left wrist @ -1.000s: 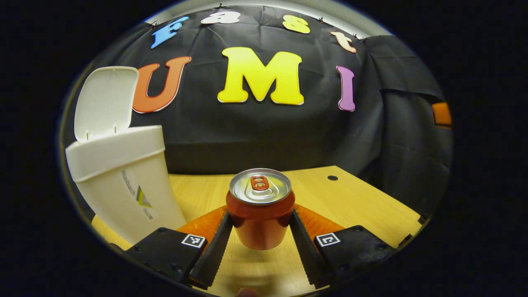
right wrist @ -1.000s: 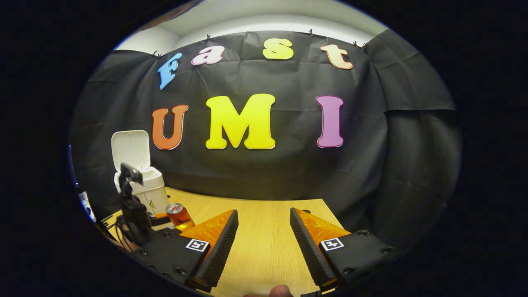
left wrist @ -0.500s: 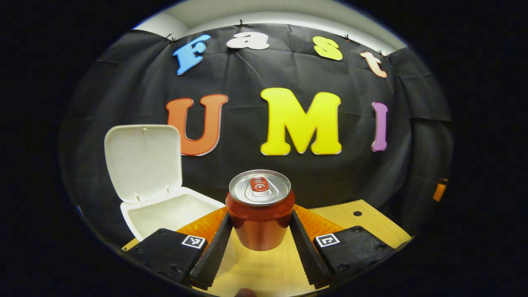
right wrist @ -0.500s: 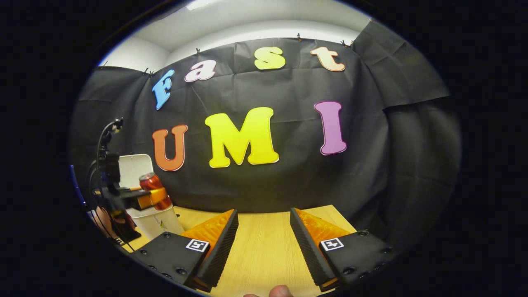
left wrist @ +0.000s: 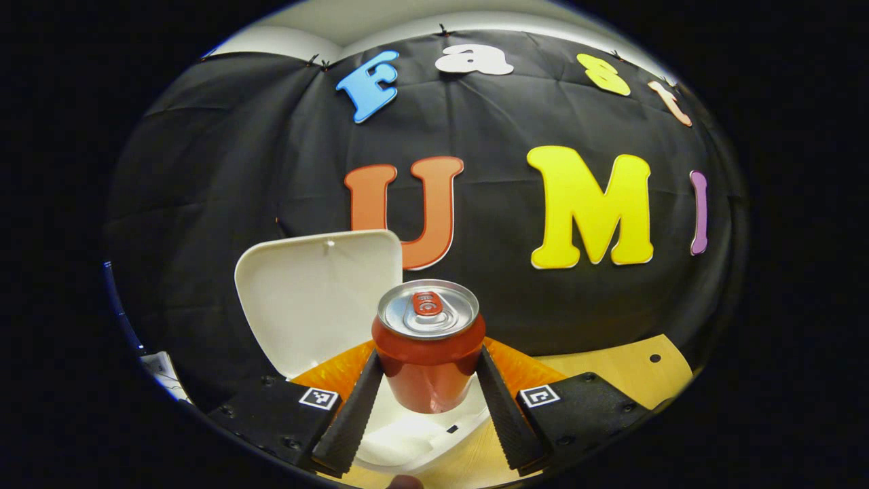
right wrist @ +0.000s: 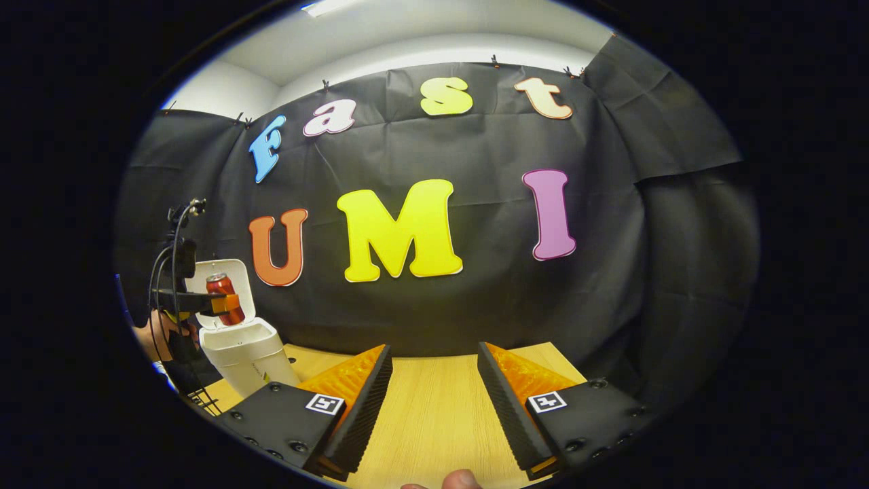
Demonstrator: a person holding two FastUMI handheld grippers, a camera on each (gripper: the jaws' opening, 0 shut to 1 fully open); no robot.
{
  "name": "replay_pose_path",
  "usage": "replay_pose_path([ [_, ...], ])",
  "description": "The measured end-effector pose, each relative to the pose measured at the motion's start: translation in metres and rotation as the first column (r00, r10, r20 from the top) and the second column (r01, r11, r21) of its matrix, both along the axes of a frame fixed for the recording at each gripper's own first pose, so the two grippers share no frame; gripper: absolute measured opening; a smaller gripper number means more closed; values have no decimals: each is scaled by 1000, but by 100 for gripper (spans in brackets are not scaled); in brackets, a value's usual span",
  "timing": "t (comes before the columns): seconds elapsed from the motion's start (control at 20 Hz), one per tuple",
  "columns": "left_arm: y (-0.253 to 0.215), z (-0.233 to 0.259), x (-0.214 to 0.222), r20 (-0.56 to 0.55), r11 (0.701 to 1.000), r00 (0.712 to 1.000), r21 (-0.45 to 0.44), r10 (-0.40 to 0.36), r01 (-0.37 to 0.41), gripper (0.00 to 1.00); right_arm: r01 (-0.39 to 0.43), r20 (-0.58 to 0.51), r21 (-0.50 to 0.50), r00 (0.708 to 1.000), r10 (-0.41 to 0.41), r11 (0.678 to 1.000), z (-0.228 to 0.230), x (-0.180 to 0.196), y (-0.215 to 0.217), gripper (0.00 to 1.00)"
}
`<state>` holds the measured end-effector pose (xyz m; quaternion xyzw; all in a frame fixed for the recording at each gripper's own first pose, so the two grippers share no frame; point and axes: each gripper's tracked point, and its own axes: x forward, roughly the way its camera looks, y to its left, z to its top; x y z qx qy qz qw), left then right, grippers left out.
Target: Press the lid of the desktop garbage bin to open it, pick up the crumpled paper on the desktop and throw it into the bin, then pick up the pop can on the desktop and drop it into the bin, and finally close the garbage bin lid.
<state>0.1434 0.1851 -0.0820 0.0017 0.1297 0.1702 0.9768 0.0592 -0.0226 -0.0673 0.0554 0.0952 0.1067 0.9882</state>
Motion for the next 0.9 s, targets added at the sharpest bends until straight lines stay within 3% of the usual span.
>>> replay_pose_path([
  [0.15,18,-22,-1,-48,997,997,-47,56,-59,82,-13,-3,-5,1000,13,1000,0,1,9,83],
  [0.45,24,-48,4,-130,991,988,-97,84,-97,85,-35,-22,-5,999,35,999,-5,0,23,83],
  [0.9,23,-39,-1,-100,990,990,-90,103,-112,88,-51,-29,4,998,51,999,-7,0,29,83],
])
